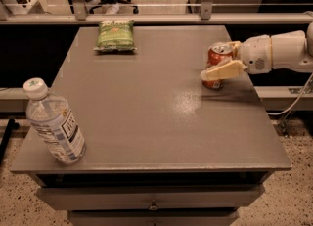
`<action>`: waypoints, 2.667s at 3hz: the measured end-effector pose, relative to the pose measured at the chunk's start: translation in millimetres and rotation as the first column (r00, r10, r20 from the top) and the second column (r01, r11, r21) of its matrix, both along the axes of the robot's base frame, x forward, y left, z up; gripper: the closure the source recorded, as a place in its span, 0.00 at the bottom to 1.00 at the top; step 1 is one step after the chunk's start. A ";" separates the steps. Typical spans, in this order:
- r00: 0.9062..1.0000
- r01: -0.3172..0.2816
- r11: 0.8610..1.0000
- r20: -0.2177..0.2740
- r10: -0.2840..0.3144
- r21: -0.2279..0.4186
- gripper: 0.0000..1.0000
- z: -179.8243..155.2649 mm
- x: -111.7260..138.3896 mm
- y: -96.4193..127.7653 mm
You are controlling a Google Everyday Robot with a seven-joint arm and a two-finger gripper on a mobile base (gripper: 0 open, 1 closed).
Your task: Move coke can near green jalapeno chip bag
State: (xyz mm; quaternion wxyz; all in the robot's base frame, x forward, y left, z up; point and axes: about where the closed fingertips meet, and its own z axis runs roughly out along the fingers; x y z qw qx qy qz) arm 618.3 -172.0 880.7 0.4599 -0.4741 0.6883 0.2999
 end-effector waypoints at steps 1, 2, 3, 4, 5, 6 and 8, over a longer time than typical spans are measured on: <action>0.999 -0.036 0.999 0.015 0.035 0.022 0.66 9.2 -4.8 6.7; 0.992 -0.036 0.999 0.123 0.034 0.008 0.90 51.4 -3.4 -5.7; 0.990 -0.036 0.999 0.135 0.035 0.010 1.00 56.4 -1.5 -5.0; 0.990 -0.034 0.999 0.139 0.032 0.015 1.00 56.8 2.4 -1.6; 0.980 -0.030 0.999 0.198 0.023 0.033 1.00 57.9 44.9 19.2; 0.963 -0.029 0.998 0.268 0.013 0.059 1.00 62.5 97.6 46.0; 0.944 -0.001 0.991 0.328 -0.043 0.134 1.00 59.5 170.3 93.7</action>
Offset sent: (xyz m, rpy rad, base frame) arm 0.0015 -0.0347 0.1239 -0.0095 -0.3023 0.0093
